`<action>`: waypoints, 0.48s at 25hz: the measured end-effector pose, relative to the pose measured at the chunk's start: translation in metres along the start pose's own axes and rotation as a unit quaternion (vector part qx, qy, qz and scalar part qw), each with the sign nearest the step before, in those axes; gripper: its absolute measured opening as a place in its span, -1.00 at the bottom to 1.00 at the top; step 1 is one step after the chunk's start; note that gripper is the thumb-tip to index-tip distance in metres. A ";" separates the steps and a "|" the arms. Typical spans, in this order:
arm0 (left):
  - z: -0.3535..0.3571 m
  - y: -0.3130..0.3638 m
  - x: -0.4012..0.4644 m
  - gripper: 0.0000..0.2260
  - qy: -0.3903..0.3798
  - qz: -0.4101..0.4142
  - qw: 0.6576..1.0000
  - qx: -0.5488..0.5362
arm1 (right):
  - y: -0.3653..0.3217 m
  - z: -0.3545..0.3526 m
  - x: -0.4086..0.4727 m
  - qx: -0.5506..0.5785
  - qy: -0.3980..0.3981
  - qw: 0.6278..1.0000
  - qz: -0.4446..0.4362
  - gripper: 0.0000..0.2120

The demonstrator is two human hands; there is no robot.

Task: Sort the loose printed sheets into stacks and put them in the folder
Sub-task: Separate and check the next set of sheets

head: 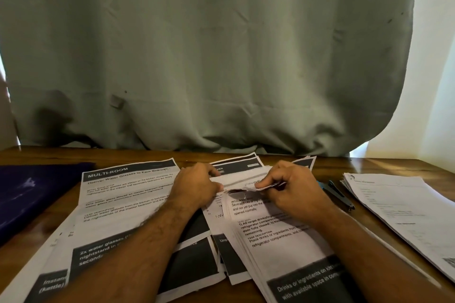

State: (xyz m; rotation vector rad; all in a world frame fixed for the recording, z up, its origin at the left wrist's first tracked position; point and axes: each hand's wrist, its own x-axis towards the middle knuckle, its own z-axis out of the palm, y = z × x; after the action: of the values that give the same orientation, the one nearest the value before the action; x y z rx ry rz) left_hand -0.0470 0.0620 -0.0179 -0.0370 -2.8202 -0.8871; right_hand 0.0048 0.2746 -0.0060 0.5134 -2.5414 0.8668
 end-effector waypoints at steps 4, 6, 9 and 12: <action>-0.005 0.003 -0.002 -0.94 0.091 0.012 0.978 -0.187 | 0.001 -0.002 -0.002 0.004 0.060 0.995 -0.078 -0.80; -0.009 0.006 -0.006 -0.94 0.117 0.012 0.954 -0.277 | 0.001 -0.001 -0.002 -0.010 0.077 0.992 -0.102 -0.78; -0.010 0.008 -0.010 -0.94 0.110 0.015 0.931 -0.347 | 0.000 -0.001 -0.003 -0.032 0.068 0.992 -0.100 -0.77; -0.015 0.008 -0.014 -0.95 0.091 0.053 0.923 -0.371 | -0.003 -0.001 -0.004 -0.043 0.076 0.991 -0.099 -0.77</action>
State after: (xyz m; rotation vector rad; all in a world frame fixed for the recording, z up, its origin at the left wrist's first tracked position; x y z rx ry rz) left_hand -0.0300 0.0608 -0.0041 -0.1951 -2.1343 -1.7609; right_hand 0.0100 0.2742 -0.0061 0.6338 -2.3314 0.6952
